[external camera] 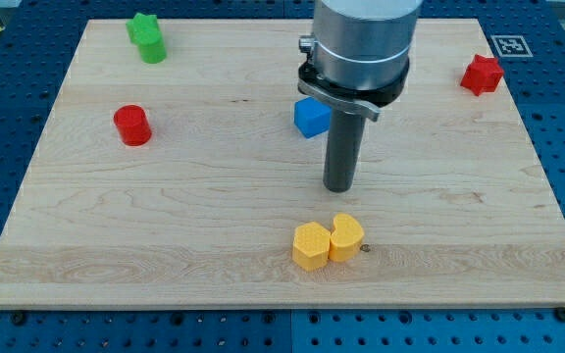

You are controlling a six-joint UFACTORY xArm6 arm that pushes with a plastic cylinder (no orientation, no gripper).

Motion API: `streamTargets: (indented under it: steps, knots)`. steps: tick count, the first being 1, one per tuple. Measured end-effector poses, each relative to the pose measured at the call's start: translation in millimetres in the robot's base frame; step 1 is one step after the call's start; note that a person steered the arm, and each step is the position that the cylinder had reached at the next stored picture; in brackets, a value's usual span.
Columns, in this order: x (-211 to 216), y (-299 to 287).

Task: Move the arm vertically below to the red star

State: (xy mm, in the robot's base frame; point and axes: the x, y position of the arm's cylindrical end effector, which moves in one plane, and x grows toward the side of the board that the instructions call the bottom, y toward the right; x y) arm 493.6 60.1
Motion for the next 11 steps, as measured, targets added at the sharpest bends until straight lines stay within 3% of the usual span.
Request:
streamTargets:
  steps: [2, 5, 8, 9, 11]
  knots:
    - [0.0, 7.6]
    - [0.0, 62.8]
    - [-6.5, 171.9]
    - [-35.5, 188.6]
    - [-52.8, 241.6]
